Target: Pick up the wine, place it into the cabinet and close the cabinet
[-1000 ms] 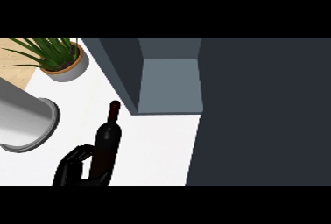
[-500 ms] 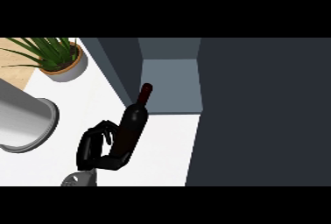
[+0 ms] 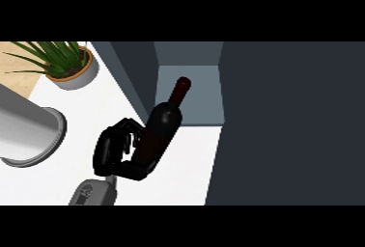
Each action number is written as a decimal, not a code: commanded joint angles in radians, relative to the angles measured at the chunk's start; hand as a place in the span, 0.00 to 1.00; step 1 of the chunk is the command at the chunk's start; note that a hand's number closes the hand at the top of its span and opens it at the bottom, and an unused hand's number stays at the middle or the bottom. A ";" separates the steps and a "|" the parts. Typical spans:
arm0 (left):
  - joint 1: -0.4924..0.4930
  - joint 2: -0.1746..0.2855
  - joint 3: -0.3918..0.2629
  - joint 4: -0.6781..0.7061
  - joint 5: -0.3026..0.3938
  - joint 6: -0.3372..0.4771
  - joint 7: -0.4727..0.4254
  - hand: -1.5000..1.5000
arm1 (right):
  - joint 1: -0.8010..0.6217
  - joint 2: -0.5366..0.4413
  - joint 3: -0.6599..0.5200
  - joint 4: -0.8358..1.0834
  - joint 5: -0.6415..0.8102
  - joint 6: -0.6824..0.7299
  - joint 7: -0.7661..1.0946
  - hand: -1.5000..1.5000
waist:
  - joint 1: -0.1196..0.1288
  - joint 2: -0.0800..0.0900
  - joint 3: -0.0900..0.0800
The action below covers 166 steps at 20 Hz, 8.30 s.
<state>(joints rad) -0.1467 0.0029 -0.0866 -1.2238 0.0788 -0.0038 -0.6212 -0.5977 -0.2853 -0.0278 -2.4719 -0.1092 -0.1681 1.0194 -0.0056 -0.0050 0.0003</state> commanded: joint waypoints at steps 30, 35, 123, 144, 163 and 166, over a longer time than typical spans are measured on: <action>-0.540 -0.003 -0.283 -0.075 0.095 0.613 0.526 1.00 | -0.015 -0.006 -0.076 -0.021 -0.142 0.033 0.034 0.00 | -0.011 0.004 0.000; -0.565 -0.003 -0.265 0.029 0.070 0.578 0.459 1.00 | 0.051 0.011 -0.085 -0.078 -0.174 0.054 0.018 0.00 | -0.014 0.005 0.000; -0.858 -0.003 0.009 1.129 0.591 0.350 -0.093 1.00 | -0.062 0.119 0.023 0.060 -0.118 0.080 -0.070 0.00 | -0.136 0.043 -0.005; -0.699 -0.003 -0.069 1.110 0.648 0.315 -0.177 1.00 | -0.015 0.134 0.027 0.069 -0.147 0.122 -0.103 0.00 | -0.165 0.042 -0.005; -0.863 -0.003 -0.128 1.068 0.728 0.465 -0.077 1.00 | 0.018 0.147 0.004 0.080 -0.138 0.123 -0.133 0.00 | -0.174 0.046 -0.004; -0.889 -0.003 -0.133 1.065 0.743 0.499 -0.061 1.00 | -0.026 0.128 -0.020 0.116 -0.166 0.137 -0.137 0.00 | -0.175 0.050 -0.004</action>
<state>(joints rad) -1.0008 0.0001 -0.2129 -0.1596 0.8086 0.4680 -0.7010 -0.6014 -0.1469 -0.0365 -2.3714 -0.2634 -0.0325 0.8758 -0.1826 0.0421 -0.0034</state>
